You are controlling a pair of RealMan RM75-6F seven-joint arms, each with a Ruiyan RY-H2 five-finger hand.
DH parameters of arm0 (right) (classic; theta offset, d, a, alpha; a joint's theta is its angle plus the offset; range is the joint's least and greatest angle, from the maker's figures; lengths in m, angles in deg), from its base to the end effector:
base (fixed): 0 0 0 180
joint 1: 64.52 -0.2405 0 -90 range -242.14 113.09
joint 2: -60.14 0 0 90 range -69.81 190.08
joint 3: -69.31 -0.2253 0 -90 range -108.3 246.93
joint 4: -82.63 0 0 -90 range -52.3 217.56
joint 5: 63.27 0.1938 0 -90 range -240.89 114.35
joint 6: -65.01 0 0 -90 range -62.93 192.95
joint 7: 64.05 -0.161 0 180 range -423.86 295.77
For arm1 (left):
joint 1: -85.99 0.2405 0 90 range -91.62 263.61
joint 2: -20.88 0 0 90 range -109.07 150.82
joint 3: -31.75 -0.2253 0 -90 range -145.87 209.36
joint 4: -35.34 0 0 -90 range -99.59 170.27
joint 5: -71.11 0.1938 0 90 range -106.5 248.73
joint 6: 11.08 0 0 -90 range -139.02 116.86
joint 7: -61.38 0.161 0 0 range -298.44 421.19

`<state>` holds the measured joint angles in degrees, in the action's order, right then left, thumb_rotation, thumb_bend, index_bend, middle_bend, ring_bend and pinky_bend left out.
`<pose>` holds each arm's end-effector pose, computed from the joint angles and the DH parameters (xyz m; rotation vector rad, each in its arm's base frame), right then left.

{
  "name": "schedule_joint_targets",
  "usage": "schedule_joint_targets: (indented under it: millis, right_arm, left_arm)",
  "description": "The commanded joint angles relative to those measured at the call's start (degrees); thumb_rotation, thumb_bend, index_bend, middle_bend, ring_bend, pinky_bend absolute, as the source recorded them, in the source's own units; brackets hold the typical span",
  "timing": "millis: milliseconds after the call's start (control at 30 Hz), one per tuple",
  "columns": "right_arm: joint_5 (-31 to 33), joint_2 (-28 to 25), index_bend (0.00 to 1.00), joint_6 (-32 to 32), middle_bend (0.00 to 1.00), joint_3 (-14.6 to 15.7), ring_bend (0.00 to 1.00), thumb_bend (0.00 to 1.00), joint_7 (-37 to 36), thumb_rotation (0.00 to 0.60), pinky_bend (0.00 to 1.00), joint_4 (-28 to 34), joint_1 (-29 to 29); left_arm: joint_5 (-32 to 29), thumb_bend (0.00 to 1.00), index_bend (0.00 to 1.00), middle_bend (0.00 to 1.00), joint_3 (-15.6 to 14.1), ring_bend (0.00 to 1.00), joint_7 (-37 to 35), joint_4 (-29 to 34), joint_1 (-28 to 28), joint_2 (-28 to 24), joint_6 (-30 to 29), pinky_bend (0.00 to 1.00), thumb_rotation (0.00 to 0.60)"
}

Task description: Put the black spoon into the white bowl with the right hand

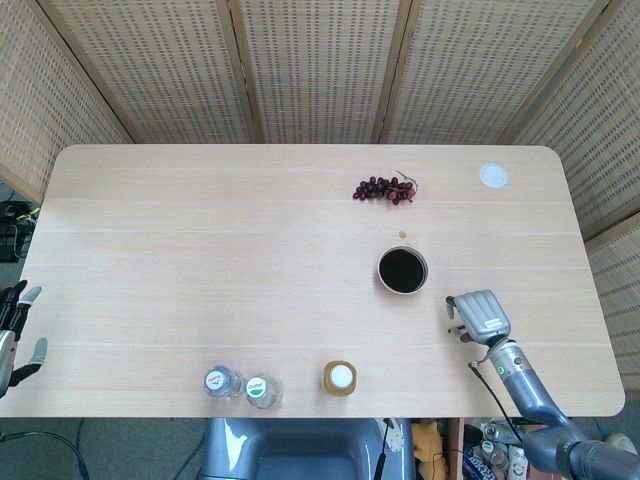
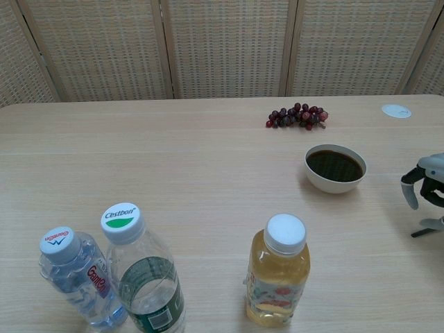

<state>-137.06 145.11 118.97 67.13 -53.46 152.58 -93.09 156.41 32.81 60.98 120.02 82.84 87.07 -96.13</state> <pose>-0.2686 -0.2997 0.0193 1.8113 -0.9376 0.5870 -0.3080 0.1808 0.1592 -1.3939 -0.8776 -0.7902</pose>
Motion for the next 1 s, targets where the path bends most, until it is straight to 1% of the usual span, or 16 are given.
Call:
schedule_joint_targets:
  millis: [33, 133, 367, 700, 1000]
  right_arm:
    - [-0.1, 0.7, 0.58, -0.8, 0.93, 0.1, 0.96, 0.43, -0.3, 0.600, 1.00, -1.0, -0.3]
    - [-0.4, 1.1, 0.58, -1.1, 0.93, 0.2, 0.96, 0.45, -0.4, 0.600, 1.00, -1.9, -0.5]
    - [-1.3, 2.1, 0.58, -1.7, 0.93, 0.6, 0.96, 0.45, -0.7, 0.600, 1.00, -3.9, -0.7]
    - [-3.0, 2.7, 0.51, -1.6, 0.92, 1.4, 0.96, 0.46, -1.2, 0.600, 1.00, -5.6, -0.5]
    - [-4.3, 3.5, 0.51, -1.2, 0.92, 1.8, 0.96, 0.46, -2.1, 0.600, 1.00, -7.3, -0.3]
  left_arm:
    - [0.0, 0.48, 0.03, 0.00, 0.0, 0.00, 0.0, 0.0, 0.0, -0.1, 0.0, 0.00, 0.600]
    - [-0.1, 0.48, 0.03, 0.00, 0.0, 0.00, 0.1, 0.1, 0.0, -0.1, 0.1, 0.00, 0.600]
    - [-0.2, 0.48, 0.03, 0.00, -0.1, 0.00, 0.6, 0.8, 0.0, -0.4, 0.5, 0.00, 0.600]
    - [0.1, 0.48, 0.03, 0.00, -0.3, 0.00, 1.2, 1.6, -0.1, -0.7, 0.6, 0.00, 0.600]
    - [0.4, 0.48, 0.03, 0.00, -0.4, 0.00, 2.0, 2.6, 0.0, -1.0, 0.3, 0.00, 0.600]
